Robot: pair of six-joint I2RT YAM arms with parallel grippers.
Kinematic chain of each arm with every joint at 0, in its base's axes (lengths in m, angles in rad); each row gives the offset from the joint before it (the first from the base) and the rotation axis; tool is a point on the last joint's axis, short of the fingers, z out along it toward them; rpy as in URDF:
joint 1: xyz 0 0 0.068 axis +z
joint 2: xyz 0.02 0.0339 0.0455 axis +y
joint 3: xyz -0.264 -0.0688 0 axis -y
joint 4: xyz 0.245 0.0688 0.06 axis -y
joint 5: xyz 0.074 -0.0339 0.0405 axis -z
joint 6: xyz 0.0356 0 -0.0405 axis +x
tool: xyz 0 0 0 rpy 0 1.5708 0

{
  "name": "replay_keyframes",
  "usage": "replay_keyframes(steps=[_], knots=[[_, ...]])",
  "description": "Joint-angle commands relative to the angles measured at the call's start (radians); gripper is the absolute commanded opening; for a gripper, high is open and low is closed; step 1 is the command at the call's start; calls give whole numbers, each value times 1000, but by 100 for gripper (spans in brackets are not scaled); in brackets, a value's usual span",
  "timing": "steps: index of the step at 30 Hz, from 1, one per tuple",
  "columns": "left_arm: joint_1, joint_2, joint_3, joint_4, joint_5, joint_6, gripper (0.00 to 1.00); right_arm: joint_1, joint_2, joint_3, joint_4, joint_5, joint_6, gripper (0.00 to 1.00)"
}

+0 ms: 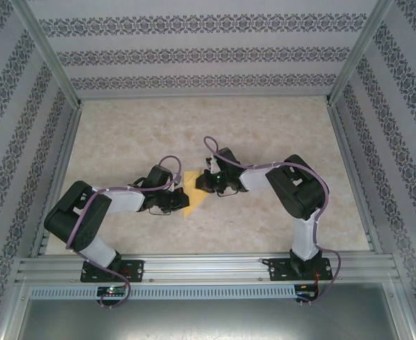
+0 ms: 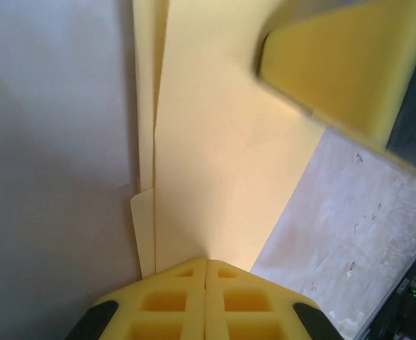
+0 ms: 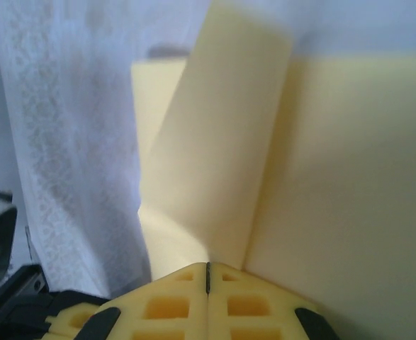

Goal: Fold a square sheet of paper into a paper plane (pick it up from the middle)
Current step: Fourth fold the wing at the center of the table.

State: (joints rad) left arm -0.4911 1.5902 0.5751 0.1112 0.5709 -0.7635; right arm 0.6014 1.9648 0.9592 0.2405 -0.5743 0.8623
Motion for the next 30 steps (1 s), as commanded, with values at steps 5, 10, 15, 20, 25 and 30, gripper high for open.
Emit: replay_keyframes(steps=[5,10,15,20,25,30], knots=[[-12,43,-65,-211,-97,24,8,-74,36,67,-80,99,-56,5],[-12,42,-69,-210,-96,24,8,-108,38,75,-68,87,-48,5],[-12,35,-70,-212,-97,26,8,-105,-40,64,-57,54,-51,5],[-12,30,-73,-209,-97,28,8,-49,-121,34,-54,34,-69,5],[-12,37,-68,-210,-92,33,8,14,-52,34,4,-11,-35,4],[-12,44,-66,-208,-89,35,8,34,7,44,36,-11,-14,4]])
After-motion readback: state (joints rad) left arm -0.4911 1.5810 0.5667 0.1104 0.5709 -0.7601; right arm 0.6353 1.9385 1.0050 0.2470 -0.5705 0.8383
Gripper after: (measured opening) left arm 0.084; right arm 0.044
